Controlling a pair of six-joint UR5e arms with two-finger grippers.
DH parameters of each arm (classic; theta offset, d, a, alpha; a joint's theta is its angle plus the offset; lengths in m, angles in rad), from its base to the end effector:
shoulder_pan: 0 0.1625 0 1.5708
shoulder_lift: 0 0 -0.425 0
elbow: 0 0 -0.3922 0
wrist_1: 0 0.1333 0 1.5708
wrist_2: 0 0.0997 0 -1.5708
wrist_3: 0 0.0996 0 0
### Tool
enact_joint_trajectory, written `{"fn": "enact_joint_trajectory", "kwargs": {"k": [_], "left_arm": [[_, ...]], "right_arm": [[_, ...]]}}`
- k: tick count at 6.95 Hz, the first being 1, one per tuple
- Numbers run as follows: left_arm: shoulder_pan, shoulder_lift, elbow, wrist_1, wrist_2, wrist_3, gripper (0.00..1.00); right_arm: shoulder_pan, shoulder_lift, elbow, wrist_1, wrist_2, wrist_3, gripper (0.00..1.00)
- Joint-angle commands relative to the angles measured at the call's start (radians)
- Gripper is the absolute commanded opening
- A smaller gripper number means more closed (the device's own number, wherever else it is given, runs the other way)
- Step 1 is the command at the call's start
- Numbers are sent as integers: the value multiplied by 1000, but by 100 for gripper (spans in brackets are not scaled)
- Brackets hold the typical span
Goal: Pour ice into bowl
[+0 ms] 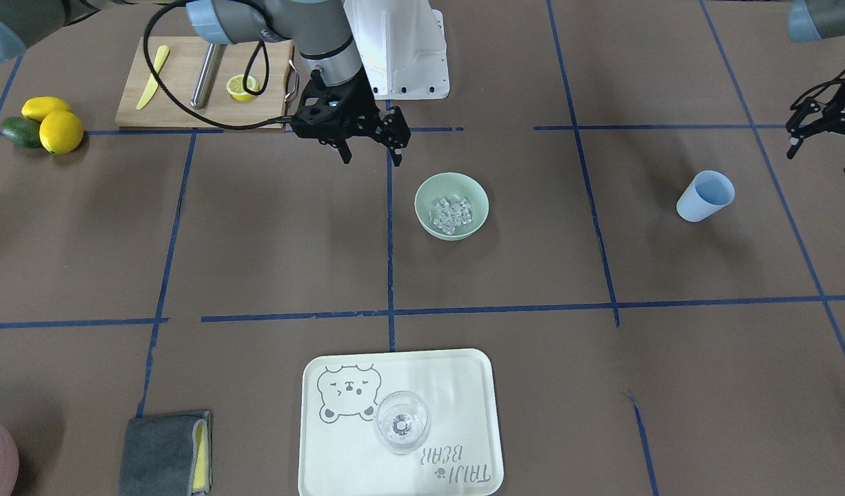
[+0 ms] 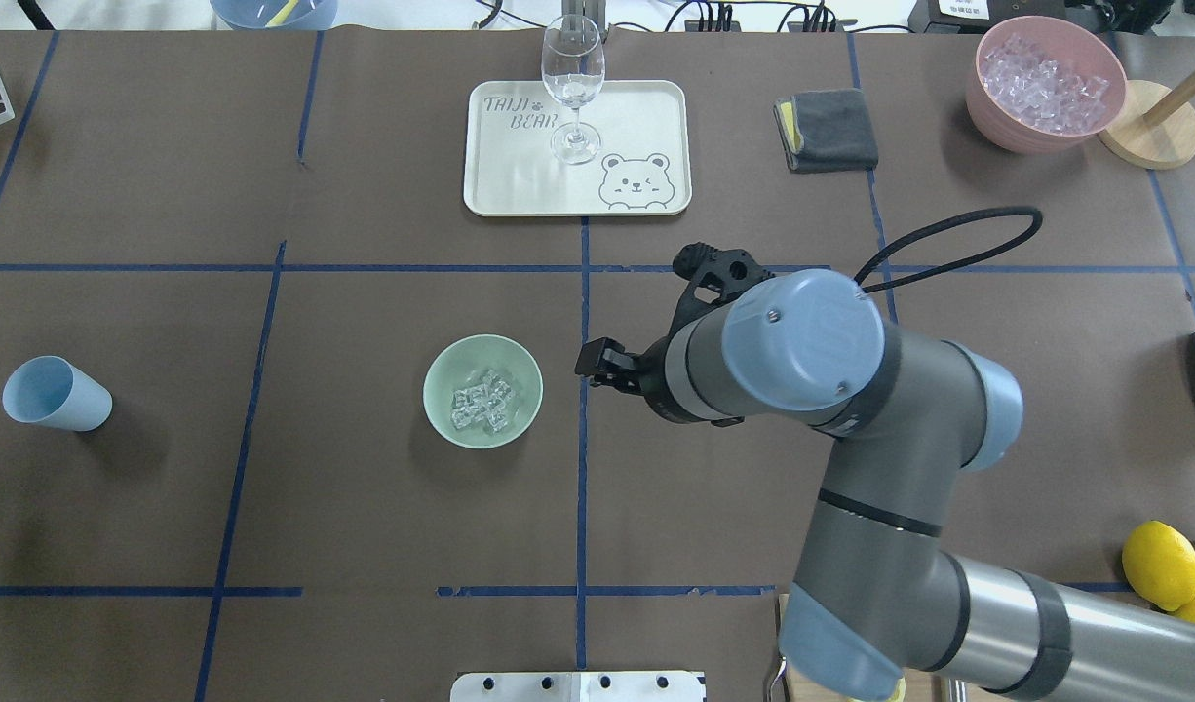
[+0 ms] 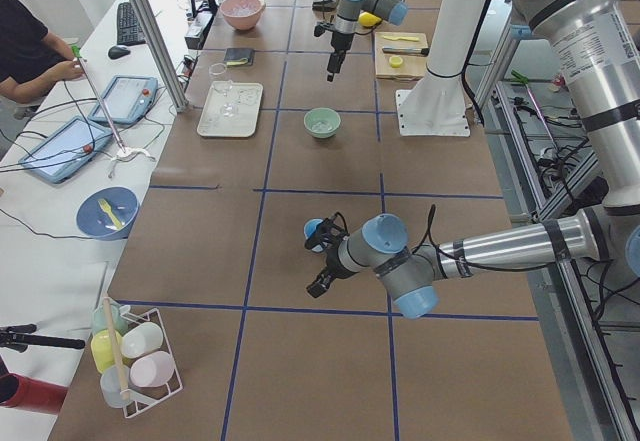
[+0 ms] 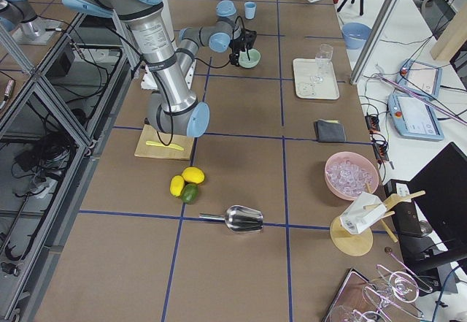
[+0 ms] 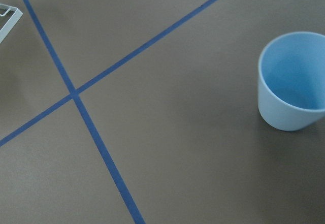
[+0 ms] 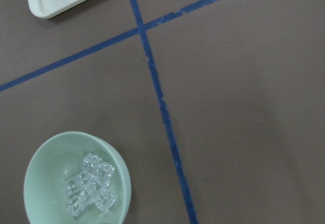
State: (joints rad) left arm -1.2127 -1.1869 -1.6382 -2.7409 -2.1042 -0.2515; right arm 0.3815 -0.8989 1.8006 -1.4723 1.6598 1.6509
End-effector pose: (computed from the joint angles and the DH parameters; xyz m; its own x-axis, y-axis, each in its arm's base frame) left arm 0.0431 -0.3509 0.6599 0.7083 0.4867 -0.5112 -0.0559 0.7606 0.6468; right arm -0.5524 -0.3557 0.1572 0.4756 0.2766 0.8350 -0.3406 0.9331 -0.1152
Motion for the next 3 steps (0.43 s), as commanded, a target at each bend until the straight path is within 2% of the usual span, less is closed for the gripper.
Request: {"fn": "enact_joint_trajectory", "kwargs": {"k": [1,3], "left_arm": [[-73,-45,0,93,-71,83,100],[-71,-45,-2,89,-73,81,100]], "right_arm": [[-21,157,-212,-2,-51,7,96],[-21,225,-346,-2,-51,9,96]]}}
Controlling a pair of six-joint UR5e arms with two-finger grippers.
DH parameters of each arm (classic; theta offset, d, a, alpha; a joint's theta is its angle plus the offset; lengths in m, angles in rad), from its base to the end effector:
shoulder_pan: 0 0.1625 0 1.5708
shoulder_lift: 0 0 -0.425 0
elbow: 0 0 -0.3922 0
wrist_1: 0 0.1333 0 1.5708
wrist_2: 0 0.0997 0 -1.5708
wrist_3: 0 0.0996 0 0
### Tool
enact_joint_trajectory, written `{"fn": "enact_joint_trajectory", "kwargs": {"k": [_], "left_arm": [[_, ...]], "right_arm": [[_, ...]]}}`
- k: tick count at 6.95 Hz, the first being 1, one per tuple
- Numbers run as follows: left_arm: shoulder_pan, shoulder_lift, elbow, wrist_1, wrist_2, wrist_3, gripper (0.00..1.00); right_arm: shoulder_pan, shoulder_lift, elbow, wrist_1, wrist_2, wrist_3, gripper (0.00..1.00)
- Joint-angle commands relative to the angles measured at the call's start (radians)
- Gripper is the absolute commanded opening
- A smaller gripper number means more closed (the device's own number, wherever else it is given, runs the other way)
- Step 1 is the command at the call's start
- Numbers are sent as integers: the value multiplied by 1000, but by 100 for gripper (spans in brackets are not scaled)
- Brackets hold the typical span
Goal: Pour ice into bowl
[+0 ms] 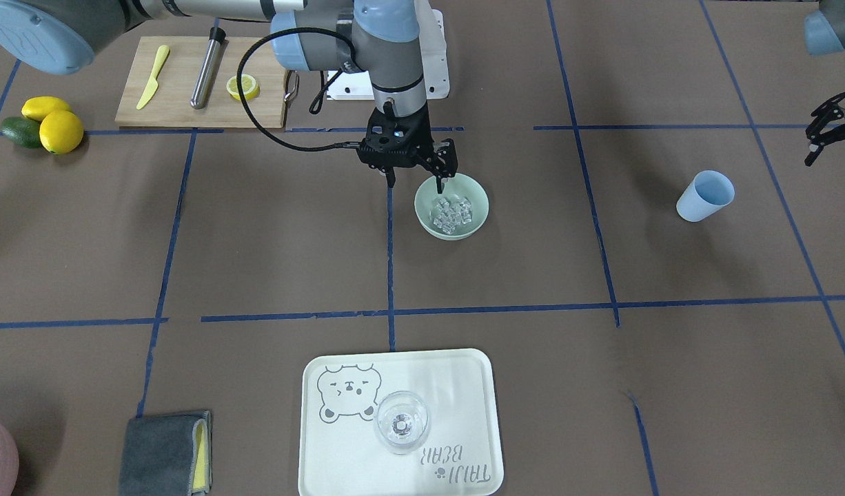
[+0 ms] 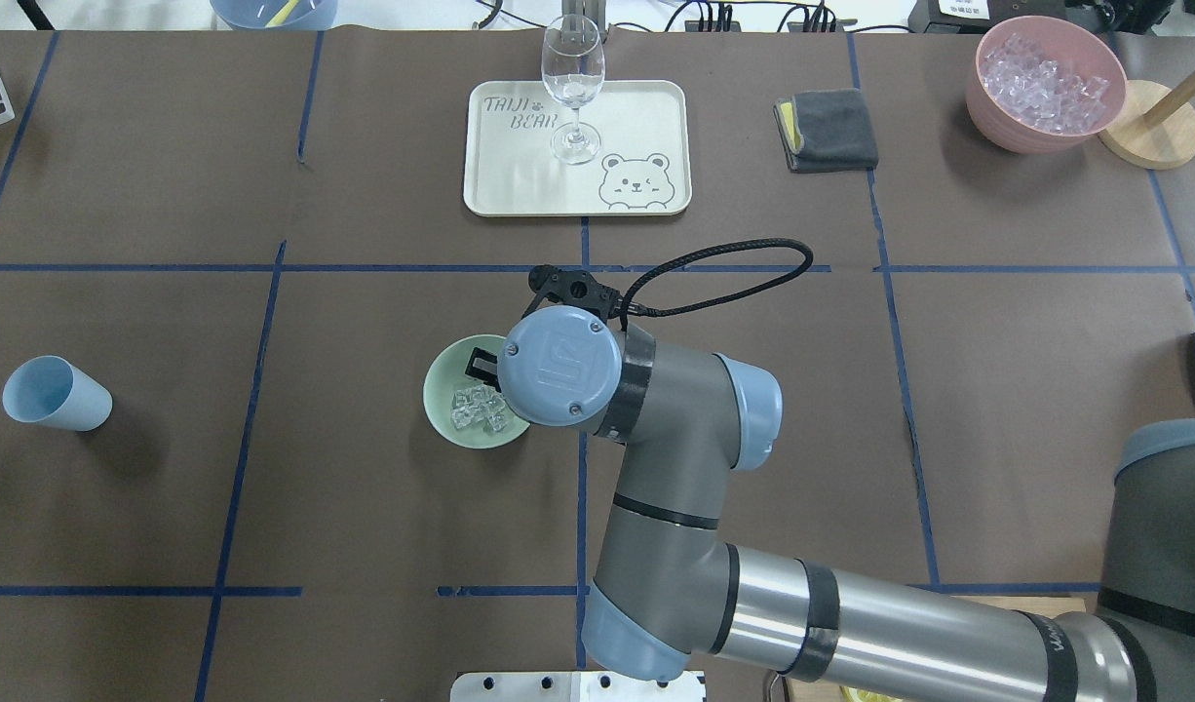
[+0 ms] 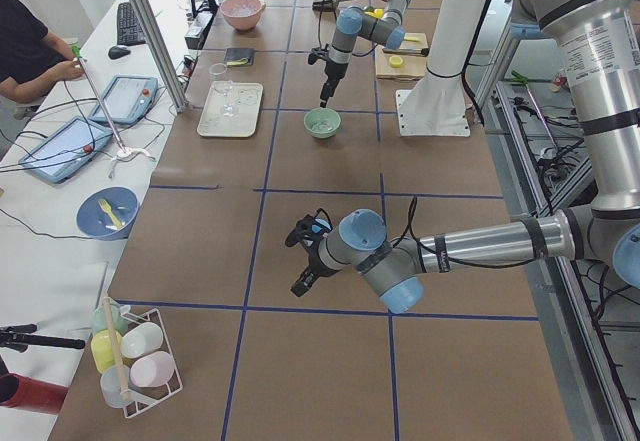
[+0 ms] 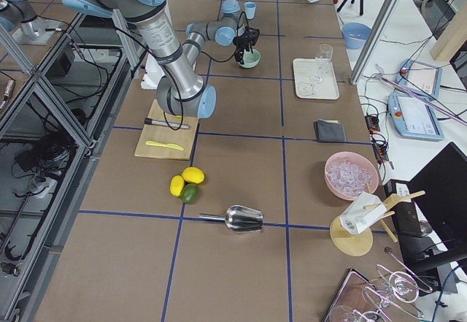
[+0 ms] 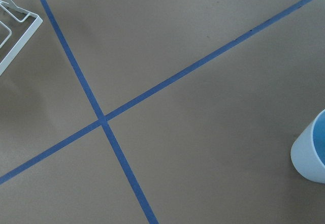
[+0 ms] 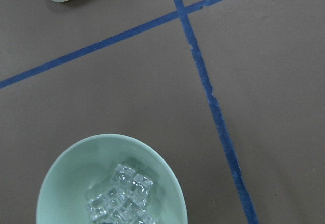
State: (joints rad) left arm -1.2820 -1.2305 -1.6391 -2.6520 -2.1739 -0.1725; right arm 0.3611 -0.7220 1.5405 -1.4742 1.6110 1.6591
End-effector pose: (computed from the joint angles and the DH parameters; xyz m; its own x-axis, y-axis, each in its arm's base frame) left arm 0.0301 -0.3709 0.6529 0.6963 0.5052 -0.5098 -0.0782 0.7595 0.6458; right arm -0.6341 -0.3777 0.1387 0.5397 0.2980 0.7874 -0.3723 0.9233 -0.0943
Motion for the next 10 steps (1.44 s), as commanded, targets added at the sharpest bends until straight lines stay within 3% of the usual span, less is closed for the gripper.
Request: {"fn": "enact_joint_trajectory", "kwargs": {"k": [1,2,3,4,5,8,10], "left_arm": [[-2,-1,-2,0,-1,2,100],[-2,-1,-2,0,-3,2,100],[-2,-3,-4,0,-3,-4,100],[-2,-6,-2,0,-1,-5,100],[-2,-6,-2,3,-1,-5,100],[-3,-3,-8,3,-3,-1,100],[-20,9,2,7,0,-10,100]], "right_arm": [[-2,49,-124,5,-2,-4,94],[-2,49,-138,5,0,-9,89],[-2,49,-138,5,7,-10,69],[-4,47,-137,3,13,-13,9],[-7,43,-135,0,36,-15,0],[16,33,-76,-8,90,-15,0],[96,-113,205,-119,154,-27,0]]}}
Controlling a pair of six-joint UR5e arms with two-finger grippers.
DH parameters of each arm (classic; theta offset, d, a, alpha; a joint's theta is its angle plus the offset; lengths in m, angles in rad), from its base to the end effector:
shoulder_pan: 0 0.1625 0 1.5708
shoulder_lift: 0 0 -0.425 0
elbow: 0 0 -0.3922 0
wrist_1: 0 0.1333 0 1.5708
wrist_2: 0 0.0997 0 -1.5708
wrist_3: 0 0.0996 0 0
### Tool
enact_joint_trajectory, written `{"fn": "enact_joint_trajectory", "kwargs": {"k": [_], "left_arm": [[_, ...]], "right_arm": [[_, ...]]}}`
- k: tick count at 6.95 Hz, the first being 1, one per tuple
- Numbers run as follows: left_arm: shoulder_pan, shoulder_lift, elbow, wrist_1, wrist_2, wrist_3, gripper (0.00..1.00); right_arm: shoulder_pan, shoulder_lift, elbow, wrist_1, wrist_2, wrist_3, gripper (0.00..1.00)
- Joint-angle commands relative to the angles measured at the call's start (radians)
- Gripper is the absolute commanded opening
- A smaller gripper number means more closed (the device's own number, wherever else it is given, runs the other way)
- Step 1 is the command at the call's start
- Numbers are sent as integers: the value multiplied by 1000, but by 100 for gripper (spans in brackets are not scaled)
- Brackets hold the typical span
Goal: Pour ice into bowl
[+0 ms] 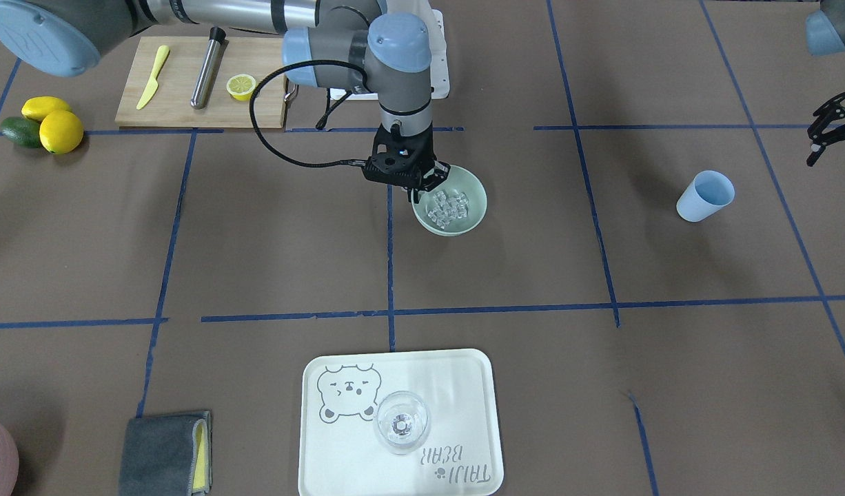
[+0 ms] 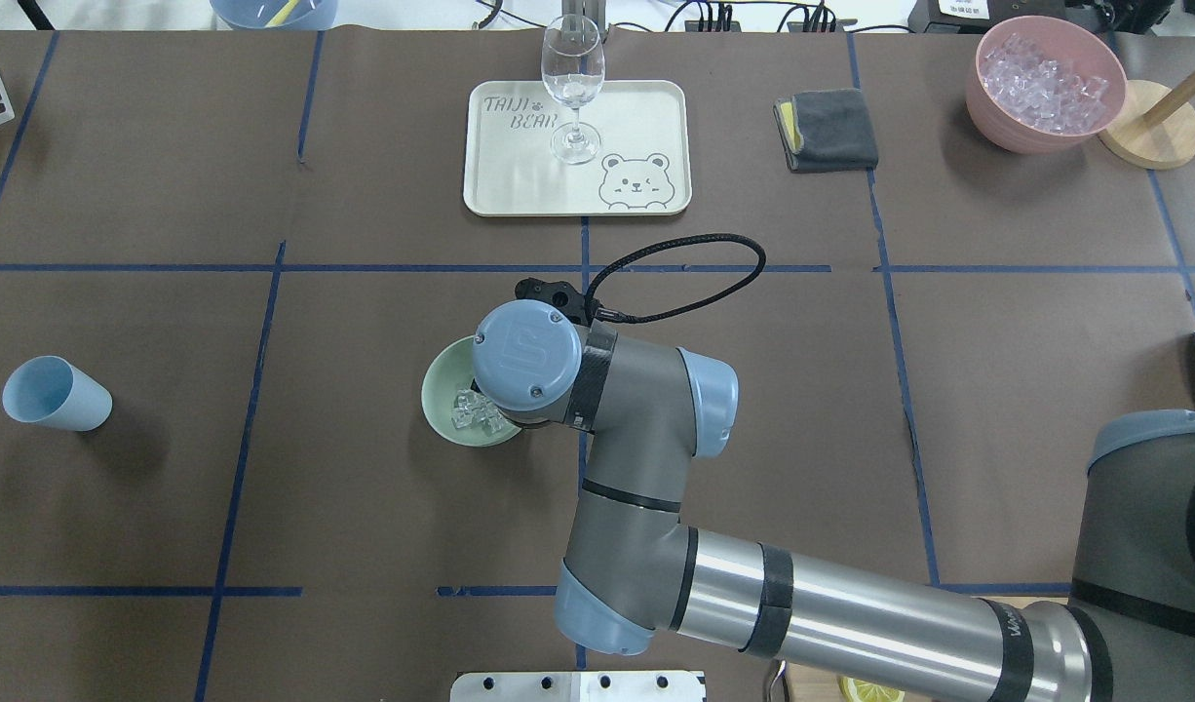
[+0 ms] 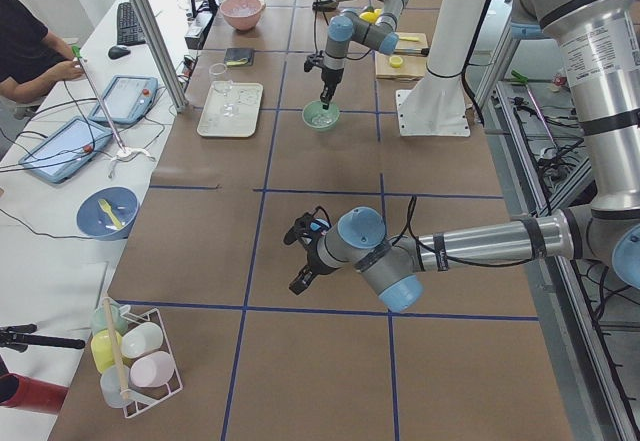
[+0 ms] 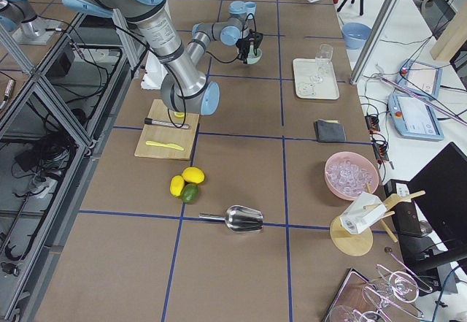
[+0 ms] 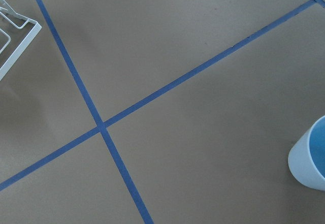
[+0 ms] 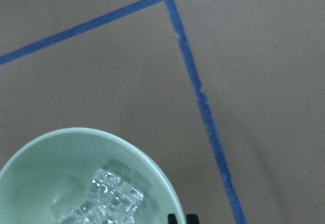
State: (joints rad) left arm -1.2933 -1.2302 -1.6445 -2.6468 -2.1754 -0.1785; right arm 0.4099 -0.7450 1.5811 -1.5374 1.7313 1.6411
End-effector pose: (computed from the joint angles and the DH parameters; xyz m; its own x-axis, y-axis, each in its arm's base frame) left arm 0.0261 -0.3715 0.6509 0.7014 0.4933 -0.5146 -0.0656 0.7635 0.6425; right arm -0.6088 -0.3925 0.1469 0.5705 0.3235 0.7549 -0.3223 0.9336 -0.1565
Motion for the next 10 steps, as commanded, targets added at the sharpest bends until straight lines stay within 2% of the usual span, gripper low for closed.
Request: {"fn": "enact_joint_trajectory", "kwargs": {"k": [1,2,3,5,6,7,8,9,10], "left_arm": [[-11,9,15,13,5,-7,100],[-35,-4,9,87,2,-7,100],[-70,-27,-3,190,-1,-9,100],[-159,-163,3,479,-97,-9,100],[-167,-201,2,573,-107,-10,100],[-184,-230,5,647,-185,-59,100],[-185,-235,8,669,-217,-68,100],[-186,-235,-4,698,-221,-67,100],[-186,-230,-64,759,-222,-65,100]], "right_arm": [[109,-205,286,-56,97,-77,0],[180,-343,368,-47,166,-212,0],[237,-440,411,-44,191,-328,0],[391,-609,445,-35,285,-604,0],[432,-692,436,-12,304,-720,0],[496,-776,421,41,327,-828,0],[527,-844,396,101,355,-889,0],[529,-920,349,235,358,-897,0],[529,-942,273,398,399,-883,0]]}}
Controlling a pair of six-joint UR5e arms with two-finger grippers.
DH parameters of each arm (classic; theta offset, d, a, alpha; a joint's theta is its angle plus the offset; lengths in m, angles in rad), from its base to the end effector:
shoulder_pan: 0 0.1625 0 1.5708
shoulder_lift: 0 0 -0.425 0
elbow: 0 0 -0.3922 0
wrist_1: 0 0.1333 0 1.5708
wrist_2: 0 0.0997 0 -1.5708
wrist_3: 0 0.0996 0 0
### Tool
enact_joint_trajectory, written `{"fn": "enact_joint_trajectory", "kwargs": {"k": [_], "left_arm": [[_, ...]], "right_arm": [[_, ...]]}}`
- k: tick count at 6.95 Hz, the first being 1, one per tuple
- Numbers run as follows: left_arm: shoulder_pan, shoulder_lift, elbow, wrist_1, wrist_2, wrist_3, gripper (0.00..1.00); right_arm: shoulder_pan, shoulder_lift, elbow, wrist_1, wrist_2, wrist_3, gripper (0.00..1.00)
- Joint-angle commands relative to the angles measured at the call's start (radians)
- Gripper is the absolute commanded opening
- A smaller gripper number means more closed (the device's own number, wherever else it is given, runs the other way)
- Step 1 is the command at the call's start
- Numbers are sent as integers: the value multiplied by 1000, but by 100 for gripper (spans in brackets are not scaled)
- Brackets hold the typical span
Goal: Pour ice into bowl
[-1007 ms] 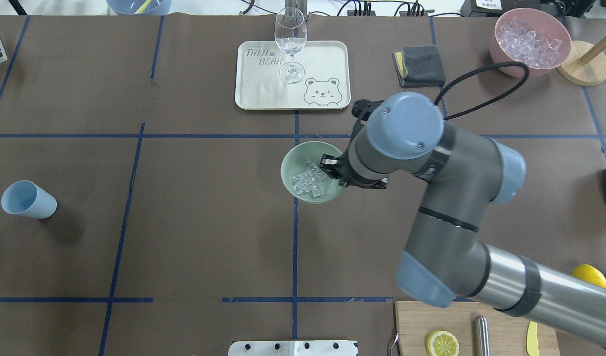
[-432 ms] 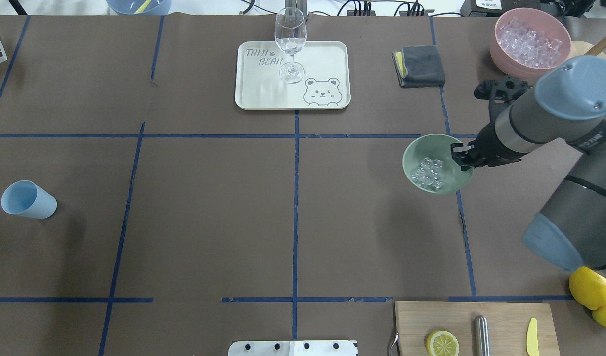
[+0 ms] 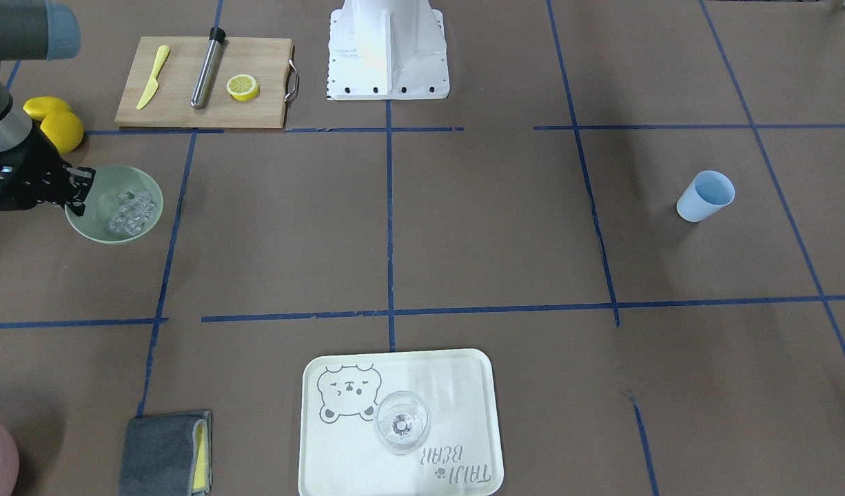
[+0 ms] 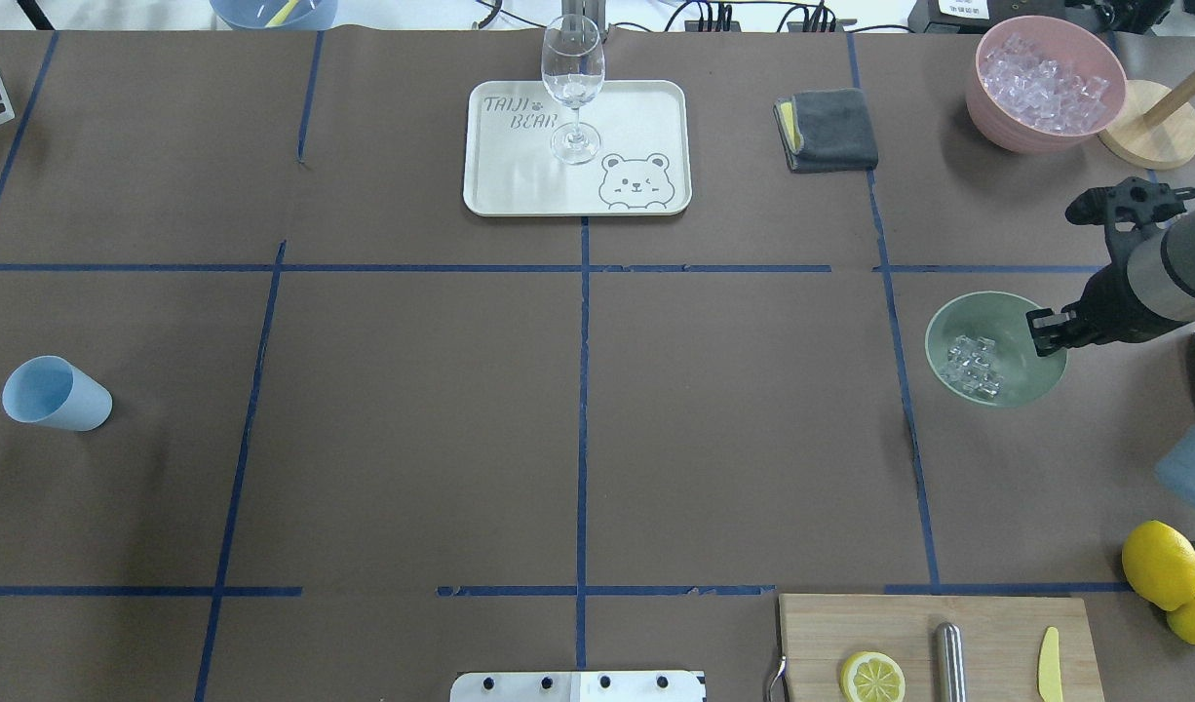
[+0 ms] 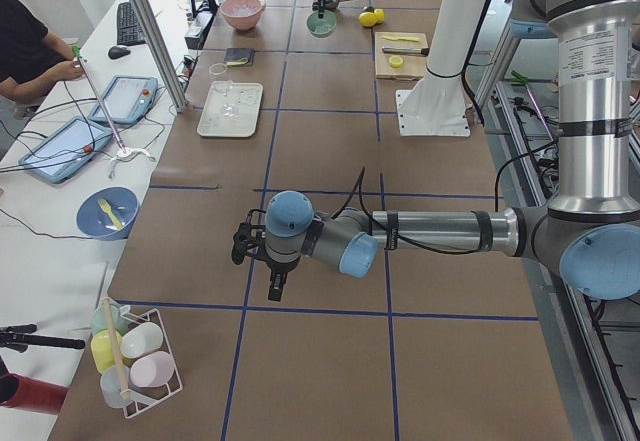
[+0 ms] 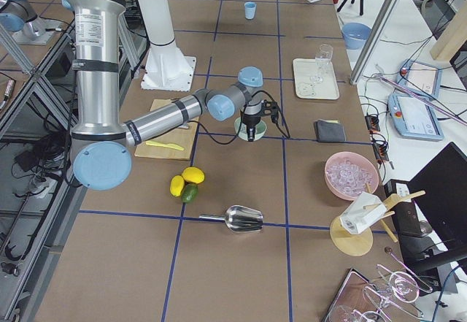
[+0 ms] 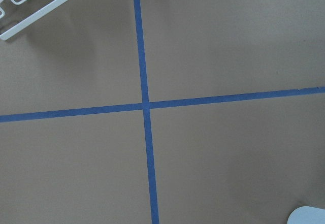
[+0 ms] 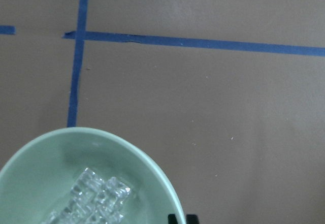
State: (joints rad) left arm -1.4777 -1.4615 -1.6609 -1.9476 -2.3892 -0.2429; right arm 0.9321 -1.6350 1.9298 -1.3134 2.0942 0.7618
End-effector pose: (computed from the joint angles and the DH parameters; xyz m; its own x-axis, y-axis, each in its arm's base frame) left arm -0.0173 -0.4666 0.6214 0.6583 0.0843 -0.7480 0.0734 0.9818 0.1753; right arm -0.2180 -0.4337 0.4938 0.7404 -0.0541 0.6700 -0.0048 0.9963 0.0858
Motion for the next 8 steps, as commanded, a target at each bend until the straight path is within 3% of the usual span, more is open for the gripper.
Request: {"fn": "enact_joint_trajectory", "kwargs": {"k": [1,5,8], "left_arm": [[-1,7,-78,81,-8,-1,100],[-3,4,-80,72,-7,2,100],[-4,6,-79,69,-7,2,100]], "right_arm": [[11,-54,-116,221,56,-2,0],[13,-60,-140,244,90,134,0],[10,-55,-170,243,93,137,0]]}}
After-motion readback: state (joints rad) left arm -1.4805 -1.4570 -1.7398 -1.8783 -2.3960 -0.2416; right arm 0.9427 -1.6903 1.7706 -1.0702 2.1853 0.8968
